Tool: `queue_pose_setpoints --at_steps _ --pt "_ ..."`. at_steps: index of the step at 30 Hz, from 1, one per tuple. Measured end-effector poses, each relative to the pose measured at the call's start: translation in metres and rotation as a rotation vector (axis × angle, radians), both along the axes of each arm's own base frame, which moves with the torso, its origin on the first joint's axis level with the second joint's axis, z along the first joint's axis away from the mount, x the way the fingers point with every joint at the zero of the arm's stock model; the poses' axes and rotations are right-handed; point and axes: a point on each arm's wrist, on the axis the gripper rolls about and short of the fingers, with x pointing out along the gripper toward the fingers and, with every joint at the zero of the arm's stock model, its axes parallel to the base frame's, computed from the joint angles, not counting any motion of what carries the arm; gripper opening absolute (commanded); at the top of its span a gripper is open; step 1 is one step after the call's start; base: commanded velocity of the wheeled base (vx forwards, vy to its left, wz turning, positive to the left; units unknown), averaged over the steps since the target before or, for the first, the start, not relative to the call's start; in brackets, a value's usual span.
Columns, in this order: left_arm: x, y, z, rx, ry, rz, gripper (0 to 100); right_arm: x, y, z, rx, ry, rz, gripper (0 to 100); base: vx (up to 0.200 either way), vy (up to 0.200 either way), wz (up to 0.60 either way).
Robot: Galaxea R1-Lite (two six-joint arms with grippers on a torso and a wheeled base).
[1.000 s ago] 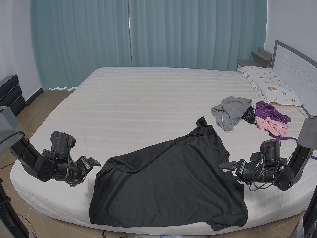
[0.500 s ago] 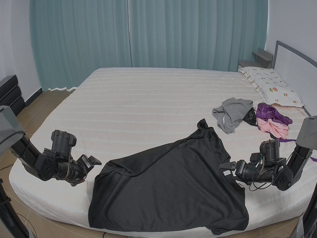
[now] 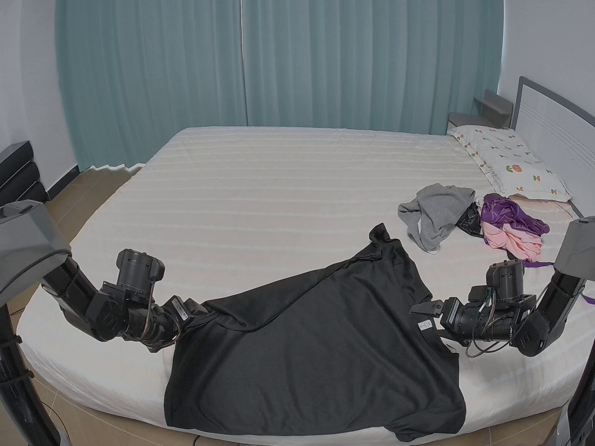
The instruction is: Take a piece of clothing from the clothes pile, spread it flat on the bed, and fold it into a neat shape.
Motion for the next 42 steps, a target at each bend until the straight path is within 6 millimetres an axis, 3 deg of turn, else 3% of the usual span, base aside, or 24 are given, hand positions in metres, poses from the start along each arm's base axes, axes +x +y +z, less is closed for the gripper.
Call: queue_pose_setpoints --at_steps 18,19,27,39,40,42 --pt "0.066 -0.043 -0.036 0.145 -0.073 -0.075 100 0.001 0.002 -0.004 -0.004 0.006 0.005 100 0.000 0.000 0.00" --pt "0.070 -0.044 -0.039 0.158 -0.079 -0.071 0 0.001 0.002 -0.004 -0.004 0.003 0.005 100 0.000 0.000 0.00" --pt "0.105 -0.042 -0.046 0.200 -0.144 -0.011 0 0.002 0.003 -0.007 -0.007 0.003 0.004 100 0.000 0.000 0.00" --pt "0.149 -0.011 -0.040 0.165 -0.237 0.171 0 0.003 0.003 -0.009 -0.008 0.005 0.004 100 0.000 0.000 0.00" --pt "0.150 -0.010 -0.042 0.165 -0.232 0.174 100 0.003 0.003 -0.009 -0.007 0.003 0.004 100 0.000 0.000 0.00" --pt "0.151 -0.008 -0.049 0.164 -0.220 0.180 100 0.003 0.003 -0.009 -0.007 0.002 0.003 100 0.000 0.000 0.00"
